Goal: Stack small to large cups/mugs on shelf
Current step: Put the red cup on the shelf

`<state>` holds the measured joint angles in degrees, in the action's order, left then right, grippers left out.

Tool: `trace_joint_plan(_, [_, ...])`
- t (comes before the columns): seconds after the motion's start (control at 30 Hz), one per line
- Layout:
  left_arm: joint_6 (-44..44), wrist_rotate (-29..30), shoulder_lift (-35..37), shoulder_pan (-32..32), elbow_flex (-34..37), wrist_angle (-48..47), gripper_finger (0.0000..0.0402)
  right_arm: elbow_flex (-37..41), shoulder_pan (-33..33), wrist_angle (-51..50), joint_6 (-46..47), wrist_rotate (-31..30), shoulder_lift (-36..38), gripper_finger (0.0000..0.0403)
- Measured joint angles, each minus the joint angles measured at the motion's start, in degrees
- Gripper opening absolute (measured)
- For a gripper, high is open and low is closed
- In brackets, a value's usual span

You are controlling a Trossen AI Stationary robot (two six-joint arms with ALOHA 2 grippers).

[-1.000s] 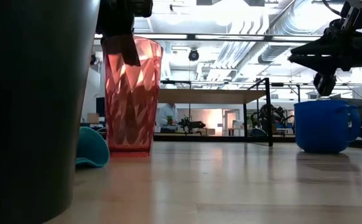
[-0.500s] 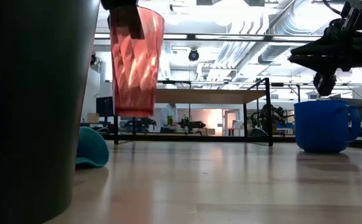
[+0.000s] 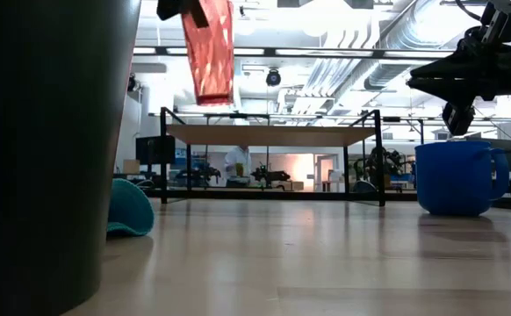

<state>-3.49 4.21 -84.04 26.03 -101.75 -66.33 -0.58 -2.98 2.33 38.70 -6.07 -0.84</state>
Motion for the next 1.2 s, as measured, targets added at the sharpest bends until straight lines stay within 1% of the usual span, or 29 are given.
trace_joint_plan(0.17, [2.69,-1.44,-4.24,4.75,-7.20,-2.56,0.0000,0.00,0.00,0.00,0.36,0.00,0.00,0.0057])
trace_joint_plan(0.37, [6.32,-1.83,-11.98,8.67,-17.68,-6.52,0.0000,0.00,0.00,0.00,1.37,0.00,0.00,0.0057])
trace_joint_plan(0.5, [8.84,-1.90,-17.14,11.96,-24.35,-12.44,0.0000,0.00,0.00,0.00,2.40,0.00,0.00,0.0057])
trace_joint_plan(0.63, [9.87,-2.28,-20.59,15.38,-28.94,-17.10,0.0000,-0.01,0.01,0.00,2.42,0.07,0.00,0.0057])
trace_joint_plan(0.93, [10.13,-6.95,-21.19,19.84,-29.95,-16.19,0.0000,-0.01,0.01,-0.59,2.34,0.12,0.00,0.0057])
trace_joint_plan(1.2, [10.41,-6.90,-22.36,20.81,-29.86,-15.09,0.0000,-0.02,0.02,-0.74,2.19,0.26,0.00,0.0057])
